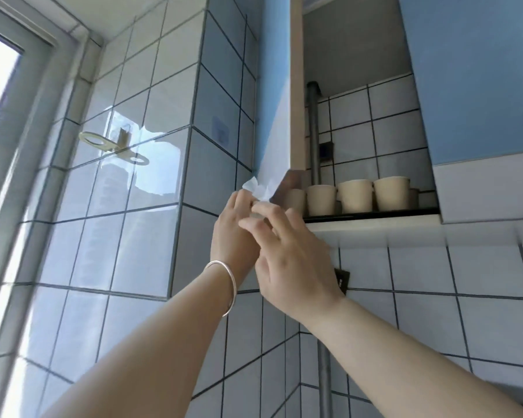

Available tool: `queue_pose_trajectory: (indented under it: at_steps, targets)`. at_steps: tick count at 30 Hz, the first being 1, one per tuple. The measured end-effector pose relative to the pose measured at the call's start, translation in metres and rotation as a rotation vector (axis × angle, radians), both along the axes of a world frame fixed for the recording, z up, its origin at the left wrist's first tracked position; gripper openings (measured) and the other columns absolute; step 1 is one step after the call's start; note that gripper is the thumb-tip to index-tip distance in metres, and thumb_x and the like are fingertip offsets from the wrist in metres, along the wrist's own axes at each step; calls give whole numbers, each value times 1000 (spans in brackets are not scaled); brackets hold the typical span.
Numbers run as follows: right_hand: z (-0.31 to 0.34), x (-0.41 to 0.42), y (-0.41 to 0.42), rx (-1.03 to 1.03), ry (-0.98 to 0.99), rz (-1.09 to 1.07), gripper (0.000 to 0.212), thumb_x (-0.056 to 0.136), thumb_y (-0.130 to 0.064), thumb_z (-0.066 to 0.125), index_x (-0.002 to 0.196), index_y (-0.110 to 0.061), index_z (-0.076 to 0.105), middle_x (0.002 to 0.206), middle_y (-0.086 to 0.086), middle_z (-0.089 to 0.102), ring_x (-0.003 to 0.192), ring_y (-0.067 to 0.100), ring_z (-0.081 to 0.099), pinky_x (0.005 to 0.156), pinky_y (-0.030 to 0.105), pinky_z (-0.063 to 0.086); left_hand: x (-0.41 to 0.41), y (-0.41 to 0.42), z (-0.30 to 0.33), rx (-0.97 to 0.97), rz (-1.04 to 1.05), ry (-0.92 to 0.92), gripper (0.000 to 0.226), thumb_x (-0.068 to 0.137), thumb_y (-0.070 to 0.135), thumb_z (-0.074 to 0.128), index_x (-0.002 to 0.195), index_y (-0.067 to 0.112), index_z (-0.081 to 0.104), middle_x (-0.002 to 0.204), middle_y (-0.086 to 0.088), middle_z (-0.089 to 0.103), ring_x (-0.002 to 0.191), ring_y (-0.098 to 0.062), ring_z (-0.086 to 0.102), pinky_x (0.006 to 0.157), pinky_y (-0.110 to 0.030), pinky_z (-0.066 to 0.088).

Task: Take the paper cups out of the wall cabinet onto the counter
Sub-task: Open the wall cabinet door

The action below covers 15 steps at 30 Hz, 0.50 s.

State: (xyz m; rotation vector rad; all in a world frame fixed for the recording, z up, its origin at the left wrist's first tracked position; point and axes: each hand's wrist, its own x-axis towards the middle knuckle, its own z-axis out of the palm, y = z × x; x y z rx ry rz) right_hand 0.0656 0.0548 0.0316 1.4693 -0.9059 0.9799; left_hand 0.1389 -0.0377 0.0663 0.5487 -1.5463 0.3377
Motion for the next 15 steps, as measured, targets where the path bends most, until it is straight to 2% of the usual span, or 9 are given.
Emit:
queue_pose_trajectory:
  at_steps: [1,3,5,7,9,12,15]
  targets:
    - [-9,1,-4,42,-60,143,39,71,-5,44,106,-15,59,118,0,54,96,23,57,57,27,50,9,5,1,27,-51,33,14,84,22,52,80,12,44,75,12,38,69,-12,38,58,-19,29]
    - [-24,4,-10,143,-308,349,41,76,-4,45,114,-17,56,120,-3,50,106,19,55,69,23,50,25,15,1,50,-81,87,30,82,33,61,72,20,37,71,10,43,70,-20,43,61,-29,30]
    - [-27,10,-18,308,-469,380,52,82,-7,53,131,-24,45,132,-9,43,119,13,48,80,17,40,40,21,2,66,-4,88,42,82,43,63,63,26,29,65,11,39,70,-21,43,61,-29,27]
    - [-20,20,-26,462,-497,359,65,86,-12,55,143,-29,29,147,-14,30,134,7,32,94,15,28,51,22,3,78,65,93,41,82,47,61,63,26,32,65,13,41,72,-21,46,63,-28,27]
    - [-9,32,-34,487,-477,344,71,87,-14,56,147,-29,20,154,-15,19,141,6,21,100,15,20,59,15,3,83,79,117,36,81,50,59,64,26,39,65,12,46,72,-20,48,65,-29,31]
    - [-4,51,-47,451,-484,330,74,86,-19,58,147,-28,18,155,-15,18,142,7,19,109,23,24,68,-1,2,105,42,192,36,77,54,59,81,18,59,78,8,64,79,-20,58,72,-33,46]
    - [-5,63,-62,436,-422,326,76,84,-18,58,148,-27,19,156,-14,18,143,7,17,115,28,26,80,-16,2,194,-57,266,35,74,53,59,83,19,64,79,8,65,80,-18,59,68,-29,43]
